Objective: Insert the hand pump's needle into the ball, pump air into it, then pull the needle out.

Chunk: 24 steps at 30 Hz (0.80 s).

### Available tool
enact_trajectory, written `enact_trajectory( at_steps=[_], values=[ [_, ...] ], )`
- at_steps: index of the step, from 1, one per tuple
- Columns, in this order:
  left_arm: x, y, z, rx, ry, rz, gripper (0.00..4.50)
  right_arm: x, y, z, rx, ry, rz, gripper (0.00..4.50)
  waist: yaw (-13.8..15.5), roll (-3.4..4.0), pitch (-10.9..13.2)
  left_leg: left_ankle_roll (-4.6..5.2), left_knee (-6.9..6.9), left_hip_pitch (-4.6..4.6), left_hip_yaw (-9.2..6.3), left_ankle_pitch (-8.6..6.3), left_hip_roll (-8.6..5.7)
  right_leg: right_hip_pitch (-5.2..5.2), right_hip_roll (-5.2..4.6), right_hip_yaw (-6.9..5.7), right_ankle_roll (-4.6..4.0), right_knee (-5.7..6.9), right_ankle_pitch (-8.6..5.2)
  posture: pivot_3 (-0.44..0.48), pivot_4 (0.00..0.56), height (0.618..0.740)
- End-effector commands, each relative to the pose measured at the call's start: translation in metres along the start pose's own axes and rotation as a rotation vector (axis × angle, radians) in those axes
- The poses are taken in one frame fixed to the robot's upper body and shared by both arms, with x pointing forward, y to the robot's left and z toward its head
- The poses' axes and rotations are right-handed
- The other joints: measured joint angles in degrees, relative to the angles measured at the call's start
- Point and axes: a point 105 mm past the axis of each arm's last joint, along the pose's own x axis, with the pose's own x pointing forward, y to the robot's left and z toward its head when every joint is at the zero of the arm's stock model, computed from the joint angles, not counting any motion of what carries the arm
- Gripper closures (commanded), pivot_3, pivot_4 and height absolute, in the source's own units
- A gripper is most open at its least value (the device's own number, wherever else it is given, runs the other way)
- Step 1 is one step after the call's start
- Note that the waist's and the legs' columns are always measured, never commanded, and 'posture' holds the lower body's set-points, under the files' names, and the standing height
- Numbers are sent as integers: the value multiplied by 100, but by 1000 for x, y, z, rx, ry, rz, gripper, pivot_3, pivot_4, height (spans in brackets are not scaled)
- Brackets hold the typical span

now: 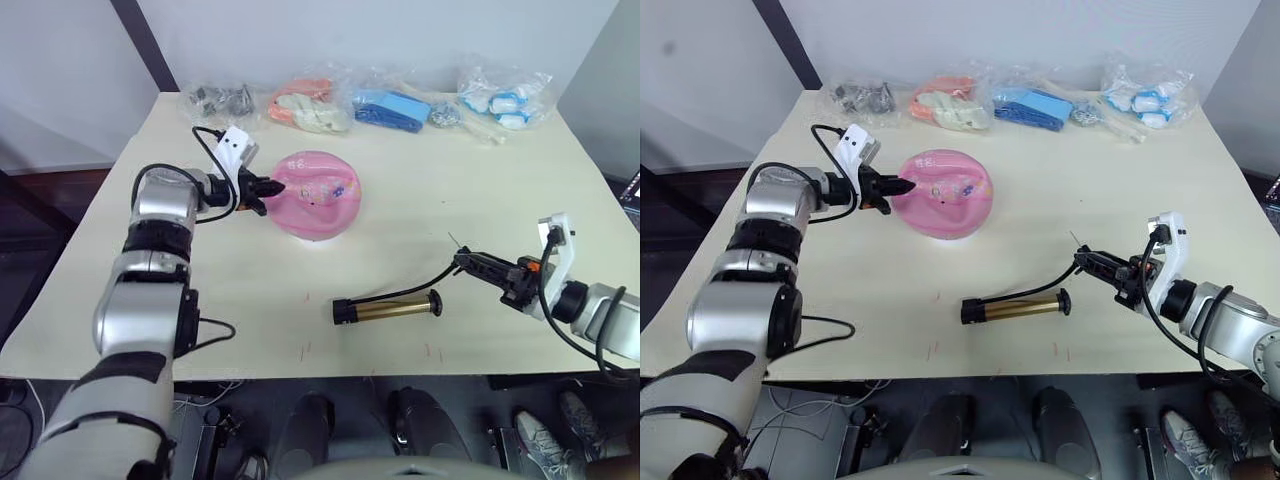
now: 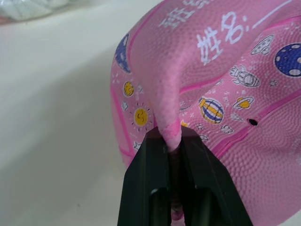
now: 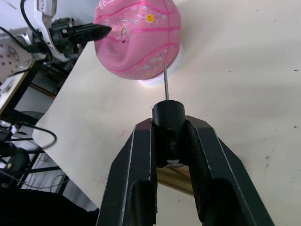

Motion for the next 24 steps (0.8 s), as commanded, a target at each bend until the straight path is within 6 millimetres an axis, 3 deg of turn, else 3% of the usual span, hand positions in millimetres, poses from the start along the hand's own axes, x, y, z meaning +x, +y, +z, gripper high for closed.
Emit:
enact_trajectory(
  at_steps=[1, 11, 15, 19, 24],
  values=[
    [1, -20, 4, -13, -15, -16, 4500, 5, 17, 5, -28, -16, 68, 4120, 9, 0, 0, 0, 0, -1, 0, 0, 0, 0, -1, 0, 0, -1, 0, 0, 150, 740],
    [-5, -57, 5, 6, -4, -47, 4500, 28, 38, 3, -16, 24, 147, 4120, 52, 0, 0, 0, 0, -1, -1, 0, -4, 1, -4, -3, 0, -6, 0, 0, 150, 740],
    [-5, -63, 3, -7, -6, -50, 4500, 40, 42, 3, -6, 57, 156, 4120, 77, 0, 0, 0, 0, 1, 0, 0, -4, 1, -4, -1, 0, -6, 0, 0, 150, 740],
    [-5, -58, -1, 2, -3, -22, 4500, 72, 37, 16, 16, 78, 91, 4120, 72, 2, -1, 0, -1, 8, 5, 0, -6, 2, -3, 3, -1, -5, 0, 0, 150, 740],
    [0, -51, -5, 8, 4, -3, 4500, 111, 54, 26, 13, 140, 110, 4120, 87, 3, -1, -1, -3, 5, 4, 0, -6, 0, -3, 1, -2, -6, 1, 0, 150, 740]
  ],
)
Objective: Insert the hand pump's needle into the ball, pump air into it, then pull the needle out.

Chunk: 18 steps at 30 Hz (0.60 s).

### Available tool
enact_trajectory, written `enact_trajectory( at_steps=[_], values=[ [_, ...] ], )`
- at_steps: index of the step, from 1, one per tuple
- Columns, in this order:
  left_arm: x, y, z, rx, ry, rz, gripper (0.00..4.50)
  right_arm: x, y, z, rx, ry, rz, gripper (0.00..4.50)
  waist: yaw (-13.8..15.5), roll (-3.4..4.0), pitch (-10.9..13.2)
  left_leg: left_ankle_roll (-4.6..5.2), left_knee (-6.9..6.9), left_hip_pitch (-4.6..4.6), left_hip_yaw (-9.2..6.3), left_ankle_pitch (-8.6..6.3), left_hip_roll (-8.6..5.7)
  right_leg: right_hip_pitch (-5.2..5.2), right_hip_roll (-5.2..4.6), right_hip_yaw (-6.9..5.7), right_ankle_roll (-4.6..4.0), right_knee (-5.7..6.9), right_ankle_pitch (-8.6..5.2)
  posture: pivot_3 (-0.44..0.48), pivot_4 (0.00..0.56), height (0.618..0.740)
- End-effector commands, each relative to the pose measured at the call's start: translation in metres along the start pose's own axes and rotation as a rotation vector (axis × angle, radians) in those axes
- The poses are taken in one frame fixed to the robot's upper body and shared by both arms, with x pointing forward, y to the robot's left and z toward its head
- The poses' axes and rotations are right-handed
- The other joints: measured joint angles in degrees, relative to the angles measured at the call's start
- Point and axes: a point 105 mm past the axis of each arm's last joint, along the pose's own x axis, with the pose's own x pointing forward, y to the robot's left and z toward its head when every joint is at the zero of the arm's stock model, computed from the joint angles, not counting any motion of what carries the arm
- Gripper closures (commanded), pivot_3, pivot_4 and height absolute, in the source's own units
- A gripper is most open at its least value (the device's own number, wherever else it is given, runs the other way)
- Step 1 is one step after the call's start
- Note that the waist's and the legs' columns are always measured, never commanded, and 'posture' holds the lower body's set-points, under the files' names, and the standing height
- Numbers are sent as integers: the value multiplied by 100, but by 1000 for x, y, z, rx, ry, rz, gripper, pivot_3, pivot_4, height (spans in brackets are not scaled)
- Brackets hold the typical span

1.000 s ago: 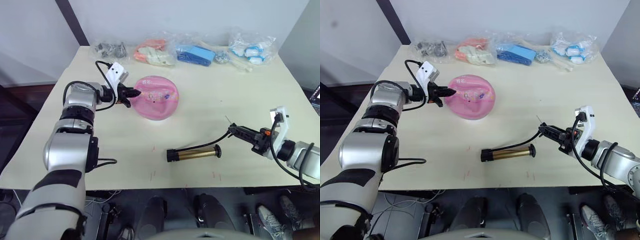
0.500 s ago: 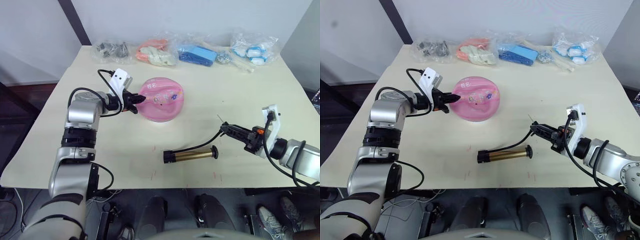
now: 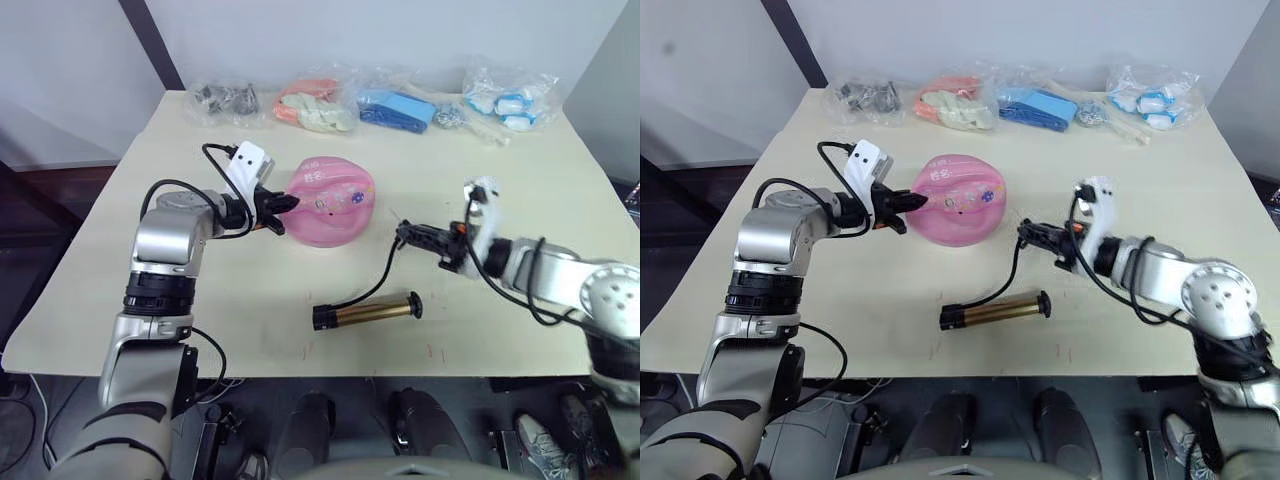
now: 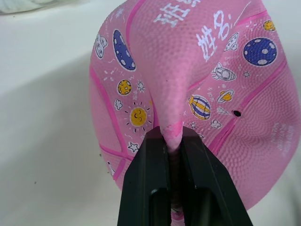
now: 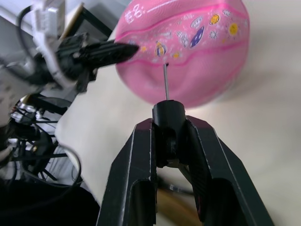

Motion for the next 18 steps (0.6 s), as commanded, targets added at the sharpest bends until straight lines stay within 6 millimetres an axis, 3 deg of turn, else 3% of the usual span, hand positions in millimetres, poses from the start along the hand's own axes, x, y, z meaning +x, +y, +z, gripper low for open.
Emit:
enact_trajectory(
  at_steps=[1, 6, 13, 18],
  values=[
    [8, -4, -4, 20, 11, -33, 4500, 20, 15, 3, -9, 50, 37, 4120, 16, 0, 0, 0, 0, 0, -1, 0, 0, 0, 0, -2, 0, 0, 0, 0, 150, 740],
    [12, -1, -5, 45, 2, -43, 4500, 48, 38, 10, 10, 106, 110, 4120, 37, 1, -1, 0, 0, -6, -3, 0, -7, -1, -9, -8, 0, -1, 1, 0, 150, 740],
    [14, 0, -6, 62, -9, -48, 4500, 62, 13, 15, 60, 156, -46, 4120, 34, 2, -1, 0, 0, -7, -13, 0, -20, 0, -20, -17, 0, 3, 0, 0, 150, 740],
    [14, 0, -6, 65, -23, -39, 4500, 72, 27, 15, 182, 232, 15, 4120, -5, 3, -1, 0, -1, -6, -12, 0, -21, -4, -20, -15, 0, 13, 0, 0, 150, 740]
  ],
)
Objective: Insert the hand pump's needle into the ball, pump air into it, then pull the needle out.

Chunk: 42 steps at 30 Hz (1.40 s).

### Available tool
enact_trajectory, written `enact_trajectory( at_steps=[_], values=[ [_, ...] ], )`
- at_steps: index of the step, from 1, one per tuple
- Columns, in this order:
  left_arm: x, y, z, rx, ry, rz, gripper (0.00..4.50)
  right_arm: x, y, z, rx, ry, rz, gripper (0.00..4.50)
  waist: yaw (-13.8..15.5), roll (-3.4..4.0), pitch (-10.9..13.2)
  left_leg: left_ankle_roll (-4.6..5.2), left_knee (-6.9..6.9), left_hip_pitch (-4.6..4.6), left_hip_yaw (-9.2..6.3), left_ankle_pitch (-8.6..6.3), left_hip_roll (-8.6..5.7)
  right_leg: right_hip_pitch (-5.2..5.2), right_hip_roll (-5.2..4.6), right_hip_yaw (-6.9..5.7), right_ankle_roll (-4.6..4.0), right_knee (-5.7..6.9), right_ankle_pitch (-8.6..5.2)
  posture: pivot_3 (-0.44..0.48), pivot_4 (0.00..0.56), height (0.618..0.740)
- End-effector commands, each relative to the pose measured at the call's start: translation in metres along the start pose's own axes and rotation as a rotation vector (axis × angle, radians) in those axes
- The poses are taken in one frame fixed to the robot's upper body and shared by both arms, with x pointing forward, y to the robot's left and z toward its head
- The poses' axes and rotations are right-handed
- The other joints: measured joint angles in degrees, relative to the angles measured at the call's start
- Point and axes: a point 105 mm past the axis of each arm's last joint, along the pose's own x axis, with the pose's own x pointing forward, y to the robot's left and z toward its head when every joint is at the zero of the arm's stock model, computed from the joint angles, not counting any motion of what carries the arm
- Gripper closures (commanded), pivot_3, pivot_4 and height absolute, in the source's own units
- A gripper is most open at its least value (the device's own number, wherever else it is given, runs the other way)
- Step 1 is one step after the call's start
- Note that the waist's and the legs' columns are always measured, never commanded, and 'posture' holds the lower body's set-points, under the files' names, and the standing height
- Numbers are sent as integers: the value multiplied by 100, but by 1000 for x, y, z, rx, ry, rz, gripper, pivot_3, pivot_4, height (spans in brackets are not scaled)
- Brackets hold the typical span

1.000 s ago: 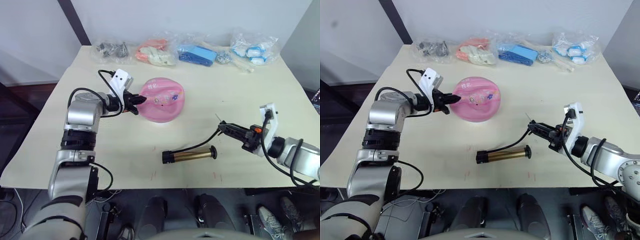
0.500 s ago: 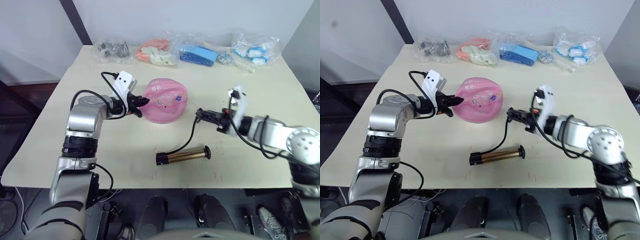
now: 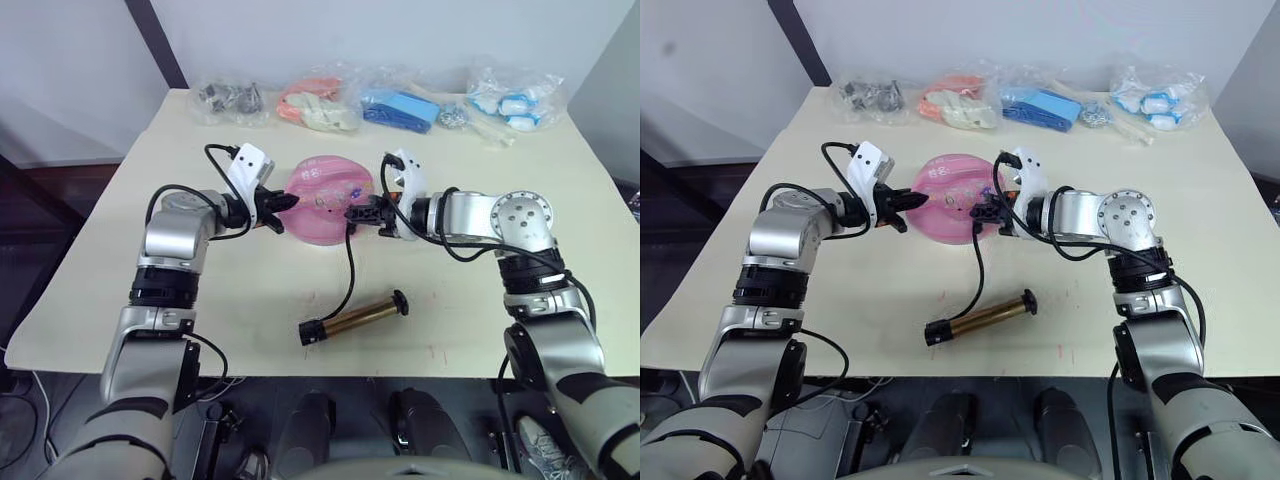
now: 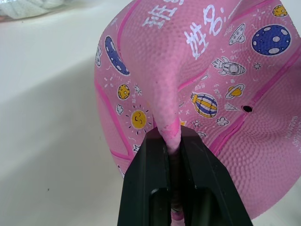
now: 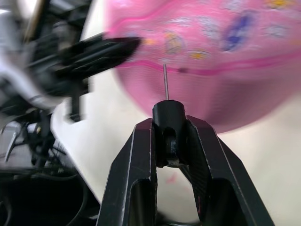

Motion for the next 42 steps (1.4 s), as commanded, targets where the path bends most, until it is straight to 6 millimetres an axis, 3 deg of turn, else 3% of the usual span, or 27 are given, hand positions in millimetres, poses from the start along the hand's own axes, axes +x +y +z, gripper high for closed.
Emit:
enact_trajectory(
  at_steps=[1, 6, 17, 21, 42],
  values=[
    [6, -9, -2, 19, 2, -26, 4500, 0, 25, 2, 22, 50, 99, 4120, -3, 1, 0, 0, 0, 1, 0, 0, 0, 0, 0, 0, 0, 3, 0, 0, 150, 740],
    [6, -11, -1, 33, -10, -23, 4500, 8, 34, -1, 102, 116, 106, 4120, 12, 1, 0, 0, 0, -1, 0, 0, -3, 0, -3, 0, 0, 2, 0, 0, 150, 740],
    [6, -14, -4, 44, -16, -23, 4500, 12, 12, 13, 314, 103, -7, 4120, -13, 3, 1, 1, -1, 0, 0, 0, -5, -1, -3, 0, 0, 4, 0, 0, 150, 740],
    [5, -15, -6, 45, -13, -25, 4500, 10, 14, 21, 345, 92, 1, 4120, -15, 4, 2, 1, -1, 0, 1, 0, -5, 0, -3, 1, 0, 3, 0, 0, 150, 740],
    [3, -19, -10, 53, -19, -24, 4500, 21, 2, 8, 443, 141, -52, 4120, -91, 5, 2, 1, -4, 0, 0, 0, -5, 0, -2, 0, 1, 4, -1, 0, 150, 740]
  ],
)
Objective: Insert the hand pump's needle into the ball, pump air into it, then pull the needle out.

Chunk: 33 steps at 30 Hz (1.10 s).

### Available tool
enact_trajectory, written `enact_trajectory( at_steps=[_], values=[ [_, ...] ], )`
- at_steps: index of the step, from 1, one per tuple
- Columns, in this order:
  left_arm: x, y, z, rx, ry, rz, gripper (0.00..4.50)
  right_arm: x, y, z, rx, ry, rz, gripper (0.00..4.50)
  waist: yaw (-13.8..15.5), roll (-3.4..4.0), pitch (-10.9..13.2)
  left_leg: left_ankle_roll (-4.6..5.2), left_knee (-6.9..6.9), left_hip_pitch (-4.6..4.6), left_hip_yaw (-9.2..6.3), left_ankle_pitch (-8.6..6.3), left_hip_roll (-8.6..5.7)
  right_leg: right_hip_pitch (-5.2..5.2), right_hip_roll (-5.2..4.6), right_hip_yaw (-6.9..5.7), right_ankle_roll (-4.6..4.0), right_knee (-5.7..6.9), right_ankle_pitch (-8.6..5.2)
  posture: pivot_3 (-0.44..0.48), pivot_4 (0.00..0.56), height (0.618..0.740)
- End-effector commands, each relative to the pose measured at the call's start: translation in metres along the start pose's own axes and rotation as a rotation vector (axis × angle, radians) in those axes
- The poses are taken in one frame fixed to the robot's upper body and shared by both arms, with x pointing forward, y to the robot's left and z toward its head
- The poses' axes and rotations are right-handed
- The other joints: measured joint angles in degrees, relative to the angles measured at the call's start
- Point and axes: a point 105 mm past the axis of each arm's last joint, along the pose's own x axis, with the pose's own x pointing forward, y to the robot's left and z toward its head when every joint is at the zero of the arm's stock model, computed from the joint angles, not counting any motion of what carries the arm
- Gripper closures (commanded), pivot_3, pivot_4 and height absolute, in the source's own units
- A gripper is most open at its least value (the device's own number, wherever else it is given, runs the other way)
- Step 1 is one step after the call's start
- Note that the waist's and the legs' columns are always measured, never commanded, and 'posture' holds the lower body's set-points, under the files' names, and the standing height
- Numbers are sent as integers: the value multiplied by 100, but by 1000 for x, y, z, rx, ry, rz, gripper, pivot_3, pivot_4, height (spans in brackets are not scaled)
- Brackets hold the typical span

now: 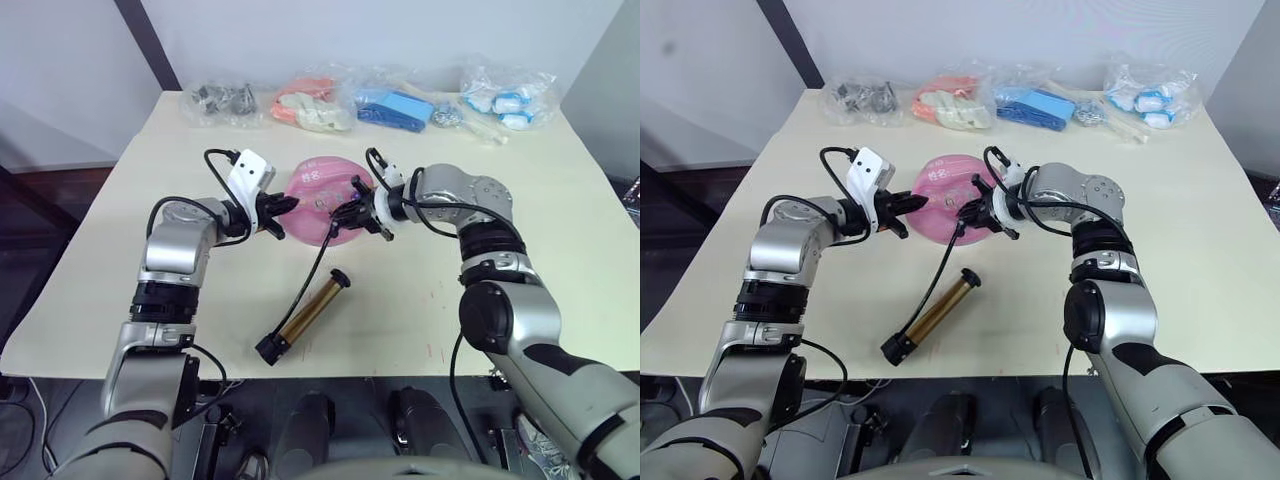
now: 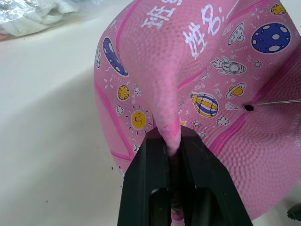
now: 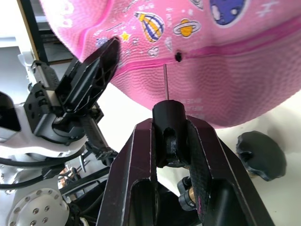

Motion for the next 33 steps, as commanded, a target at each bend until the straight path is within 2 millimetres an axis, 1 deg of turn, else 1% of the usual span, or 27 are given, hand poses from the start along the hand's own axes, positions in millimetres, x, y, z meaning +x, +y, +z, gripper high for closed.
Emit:
enact_trajectory(
  at_steps=[1, 6, 20, 25, 33],
  values=[
    [6, -12, -5, 5, 12, -45, 4500, -3, 6, 3, 4, -11, 30, 4120, -5, 1, 0, 0, 0, 0, 0, 0, 0, 0, 0, 0, 0, 0, 0, 0, 150, 740],
    [5, -13, -7, 6, 14, -47, 4500, 1, 0, 3, 21, -7, 10, 4120, -10, 1, 0, 0, 0, 1, 0, 0, 0, 0, 0, 0, 0, 0, 0, 0, 150, 740],
    [2, -17, -11, 14, 11, -55, 4500, 6, -4, 4, 37, 0, -14, 4120, -23, 2, 0, 0, -2, 3, 1, 0, 0, 1, 1, 1, 0, 0, 0, 0, 150, 740],
    [1, -17, -12, 13, 11, -48, 4500, 9, -12, 0, 39, 10, -48, 4120, -31, 2, 0, 0, -3, 5, 1, 0, 0, 1, 1, 3, 0, 1, 0, 0, 150, 740],
    [0, -17, -14, 13, 16, -43, 4500, 9, -16, 0, 50, 1, -73, 4120, -38, 4, -1, 0, -5, 8, 1, 0, 0, 2, 1, 4, 0, 1, 0, 0, 150, 740]
  ],
)
